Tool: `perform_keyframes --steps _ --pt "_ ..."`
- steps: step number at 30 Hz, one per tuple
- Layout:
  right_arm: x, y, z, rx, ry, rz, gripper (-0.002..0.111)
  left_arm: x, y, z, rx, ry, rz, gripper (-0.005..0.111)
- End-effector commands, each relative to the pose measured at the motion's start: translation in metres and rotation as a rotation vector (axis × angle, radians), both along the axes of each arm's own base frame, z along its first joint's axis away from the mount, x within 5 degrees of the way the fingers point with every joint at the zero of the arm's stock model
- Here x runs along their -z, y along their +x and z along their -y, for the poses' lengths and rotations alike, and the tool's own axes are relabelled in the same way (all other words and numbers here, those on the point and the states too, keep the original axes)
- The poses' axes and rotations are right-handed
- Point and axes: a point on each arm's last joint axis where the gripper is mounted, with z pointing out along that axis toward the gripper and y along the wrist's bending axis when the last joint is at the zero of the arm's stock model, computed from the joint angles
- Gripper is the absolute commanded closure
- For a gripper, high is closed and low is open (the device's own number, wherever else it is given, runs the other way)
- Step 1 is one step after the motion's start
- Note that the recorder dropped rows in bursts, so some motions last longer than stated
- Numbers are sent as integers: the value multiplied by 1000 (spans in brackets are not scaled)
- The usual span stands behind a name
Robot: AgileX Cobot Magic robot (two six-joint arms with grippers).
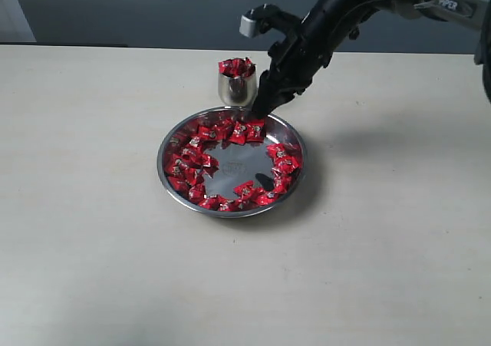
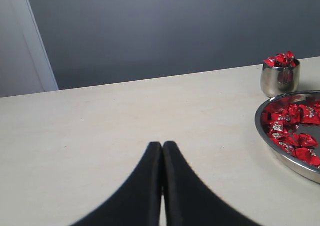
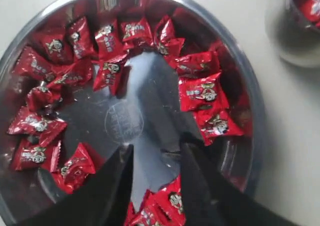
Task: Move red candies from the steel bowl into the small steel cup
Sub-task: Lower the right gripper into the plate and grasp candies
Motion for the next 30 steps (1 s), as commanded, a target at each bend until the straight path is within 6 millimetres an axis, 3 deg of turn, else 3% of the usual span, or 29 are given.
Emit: perform_keyframes --steps 1,7,14,30 --pt "25 -10 -24 -61 -34 -51 63 0 0 1 8 -8 8 106" --pt "51 -24 -46 -127 -171 -67 63 0 0 1 8 -8 8 106" --pt "56 -30 -51 -41 -322 -76 63 0 0 1 8 -8 8 106" --pt "16 -36 -50 178 -283 -116 63 0 0 1 8 -8 8 106"
